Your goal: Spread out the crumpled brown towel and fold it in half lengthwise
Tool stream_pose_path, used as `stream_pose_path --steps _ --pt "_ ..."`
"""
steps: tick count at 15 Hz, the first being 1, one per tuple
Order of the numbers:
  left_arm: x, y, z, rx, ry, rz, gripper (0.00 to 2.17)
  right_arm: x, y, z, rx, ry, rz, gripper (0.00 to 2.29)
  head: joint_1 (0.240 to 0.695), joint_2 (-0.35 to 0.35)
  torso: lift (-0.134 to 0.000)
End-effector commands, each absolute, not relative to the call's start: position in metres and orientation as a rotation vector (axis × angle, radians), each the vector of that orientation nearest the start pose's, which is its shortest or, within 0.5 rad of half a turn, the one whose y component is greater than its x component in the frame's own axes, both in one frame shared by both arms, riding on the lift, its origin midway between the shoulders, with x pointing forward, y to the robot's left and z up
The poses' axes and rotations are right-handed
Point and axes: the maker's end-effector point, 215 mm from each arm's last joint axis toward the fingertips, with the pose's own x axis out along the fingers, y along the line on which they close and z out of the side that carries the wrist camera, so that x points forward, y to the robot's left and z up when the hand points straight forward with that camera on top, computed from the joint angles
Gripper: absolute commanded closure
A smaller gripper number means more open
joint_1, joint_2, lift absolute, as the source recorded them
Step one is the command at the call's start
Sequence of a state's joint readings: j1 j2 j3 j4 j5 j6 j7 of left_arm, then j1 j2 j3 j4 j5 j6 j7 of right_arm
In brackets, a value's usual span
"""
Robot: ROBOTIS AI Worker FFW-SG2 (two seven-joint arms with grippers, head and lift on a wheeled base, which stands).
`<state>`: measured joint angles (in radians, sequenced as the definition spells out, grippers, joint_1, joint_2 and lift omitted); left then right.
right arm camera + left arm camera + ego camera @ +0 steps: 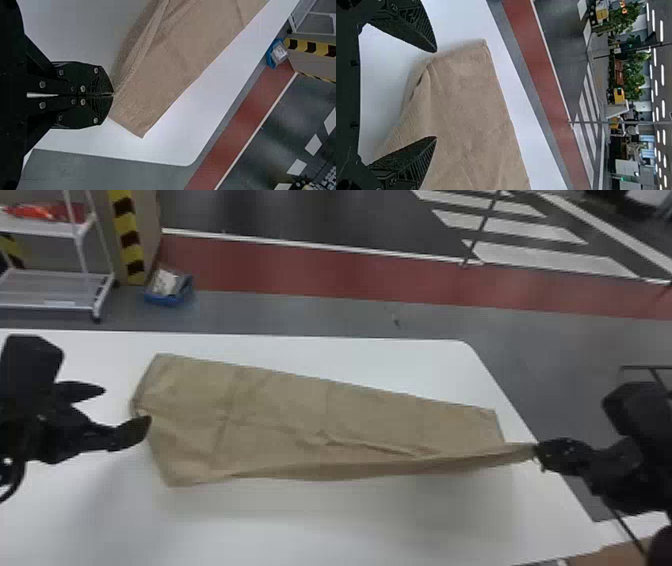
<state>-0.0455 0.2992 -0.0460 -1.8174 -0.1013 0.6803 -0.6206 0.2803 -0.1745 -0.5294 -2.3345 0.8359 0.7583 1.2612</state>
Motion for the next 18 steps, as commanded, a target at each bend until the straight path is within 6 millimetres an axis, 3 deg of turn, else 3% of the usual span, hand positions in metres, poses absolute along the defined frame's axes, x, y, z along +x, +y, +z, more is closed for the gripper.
stream_pose_path --steps 1,3,6,10,12,14,16,18 --pt "0.547 0.223 -0.409 0.268 0.519 -0.534 0.08 0.376 -0.498 -0.293 -0.513 0.717 0.099 1.21 0.695 -0.27 -0.124" --pt "0.533 0.214 -0.42 0.266 0.547 -0.592 0.14 0.373 -0.496 -0.296 -0.495 0.719 0.104 1.21 0.695 -0.313 -0.124" --pt "0.503 0.208 -0.42 0.271 0.525 -0.689 0.14 0.382 -0.467 -0.296 -0.37 0.672 0.146 1.21 0.695 -0.34 -0.124" --pt "0.491 0.2 -0.416 0.274 0.512 -0.717 0.14 0.436 -0.406 -0.219 -0.095 0.461 0.148 1.21 0.695 -0.303 -0.124" --pt "0.482 0.19 -0.411 0.272 0.498 -0.764 0.14 0.466 -0.422 -0.183 -0.086 0.393 -0.006 1.21 0.695 -0.267 -0.124" --pt "0.463 0.176 -0.404 0.264 0.48 -0.842 0.14 0.489 -0.453 -0.157 -0.027 0.362 -0.151 1.21 0.695 -0.279 -0.124" --pt "0.442 0.16 -0.401 0.258 0.461 -0.95 0.14 0.496 -0.464 -0.15 -0.018 0.353 -0.189 1.21 0.695 -0.305 -0.124" --pt "0.429 0.144 -0.4 0.248 0.418 -0.985 0.15 0.494 -0.463 -0.158 -0.023 0.37 -0.188 1.21 0.695 -0.345 -0.124"
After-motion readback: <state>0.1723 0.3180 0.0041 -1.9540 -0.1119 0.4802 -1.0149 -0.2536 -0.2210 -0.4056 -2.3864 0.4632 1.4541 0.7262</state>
